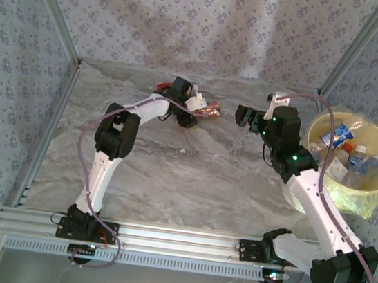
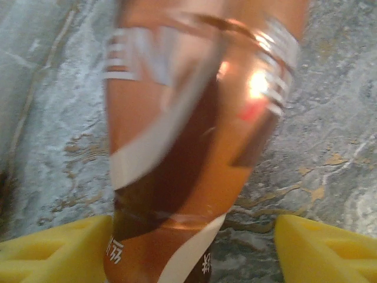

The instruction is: Put the plastic bottles in the bin

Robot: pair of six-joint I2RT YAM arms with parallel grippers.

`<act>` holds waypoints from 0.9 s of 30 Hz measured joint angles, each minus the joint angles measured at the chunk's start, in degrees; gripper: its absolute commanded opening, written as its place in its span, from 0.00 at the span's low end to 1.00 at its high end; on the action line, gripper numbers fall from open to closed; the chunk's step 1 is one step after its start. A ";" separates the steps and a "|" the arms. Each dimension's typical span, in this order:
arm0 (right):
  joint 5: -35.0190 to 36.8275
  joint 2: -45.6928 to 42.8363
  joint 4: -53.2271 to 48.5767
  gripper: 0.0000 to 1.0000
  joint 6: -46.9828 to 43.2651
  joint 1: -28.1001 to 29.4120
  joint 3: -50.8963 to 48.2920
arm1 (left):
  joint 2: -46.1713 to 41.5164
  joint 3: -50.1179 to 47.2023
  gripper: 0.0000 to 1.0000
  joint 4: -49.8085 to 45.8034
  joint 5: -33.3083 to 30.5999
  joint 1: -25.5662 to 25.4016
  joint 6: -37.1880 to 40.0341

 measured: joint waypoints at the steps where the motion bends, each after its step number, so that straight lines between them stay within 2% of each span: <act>1: 0.04 0.04 -0.17 1.00 -0.13 0.00 0.00 | 0.00 0.04 0.64 -0.24 -0.13 -0.13 0.20; 6: 0.22 0.44 -0.37 1.00 -0.39 0.00 0.00 | -0.07 -0.22 0.53 -0.61 -1.38 -1.11 0.09; 11: 0.22 1.03 -0.37 1.00 -0.63 0.00 0.00 | -0.83 -1.81 0.41 0.15 -2.27 -1.70 -3.65; 17: 0.90 0.94 -0.33 1.00 -0.22 0.00 -0.50 | -3.56 -7.06 0.31 4.28 -3.17 -1.70 -8.79; 27: -1.42 -2.93 0.13 1.00 4.92 0.00 -8.33 | -18.49 -27.34 0.28 12.07 -2.71 -1.70 -18.84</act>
